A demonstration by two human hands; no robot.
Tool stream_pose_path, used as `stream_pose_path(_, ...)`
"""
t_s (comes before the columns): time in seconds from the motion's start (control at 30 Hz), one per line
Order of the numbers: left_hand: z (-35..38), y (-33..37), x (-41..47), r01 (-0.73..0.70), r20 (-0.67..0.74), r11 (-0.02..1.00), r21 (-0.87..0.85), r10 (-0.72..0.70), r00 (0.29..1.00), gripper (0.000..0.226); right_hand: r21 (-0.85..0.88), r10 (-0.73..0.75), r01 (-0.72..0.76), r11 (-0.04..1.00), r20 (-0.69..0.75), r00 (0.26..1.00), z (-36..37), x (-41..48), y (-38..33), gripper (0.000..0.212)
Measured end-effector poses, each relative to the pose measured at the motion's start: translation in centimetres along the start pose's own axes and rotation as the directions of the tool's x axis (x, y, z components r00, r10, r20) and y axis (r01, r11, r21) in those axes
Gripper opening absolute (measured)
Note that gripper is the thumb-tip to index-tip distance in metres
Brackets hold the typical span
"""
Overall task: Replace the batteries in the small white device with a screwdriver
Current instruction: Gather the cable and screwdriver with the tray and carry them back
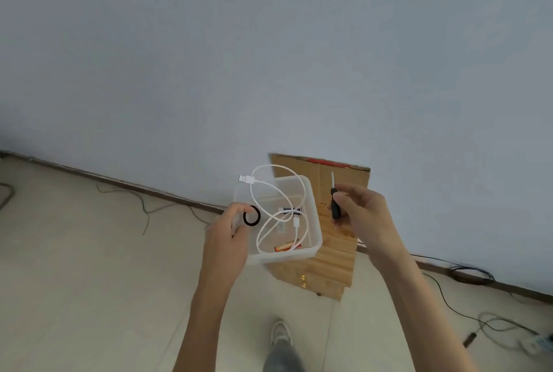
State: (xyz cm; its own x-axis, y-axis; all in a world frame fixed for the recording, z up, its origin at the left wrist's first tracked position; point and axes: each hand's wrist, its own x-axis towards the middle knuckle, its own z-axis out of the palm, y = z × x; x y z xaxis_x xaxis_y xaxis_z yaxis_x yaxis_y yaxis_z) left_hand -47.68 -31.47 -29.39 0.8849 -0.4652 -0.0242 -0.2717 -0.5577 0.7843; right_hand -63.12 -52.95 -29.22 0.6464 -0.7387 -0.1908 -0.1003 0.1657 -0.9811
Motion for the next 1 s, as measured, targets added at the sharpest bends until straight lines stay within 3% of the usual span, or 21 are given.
stream_pose_path(0.33, 6.6, -8.0, 19.5, -0.139, 0.16, 0.989, 0.055, 0.129, 0.979, 0.045, -0.205, 0.158, -0.21, 0.956, -0.246, 0.956, 6.0, 12.3, 10.7, 0.023)
stream_pose_path(0.53, 14.2, -15.2, 25.0, -0.13, 0.227, 0.987, 0.098, 0.105, 0.968, 0.047, -0.299, 0.293, -0.388, 0.872, -0.315, 0.903, 7.1, 17.4, 20.1, 0.015)
stream_pose_path(1.0, 31.2, -34.8, 29.1, -0.167, 0.412, 0.975, 0.146, 0.094, 0.906, 0.041, -0.584, 0.29, -0.5, 0.64, -0.419, 0.86, 6.3, 26.8, 44.3, 0.015)
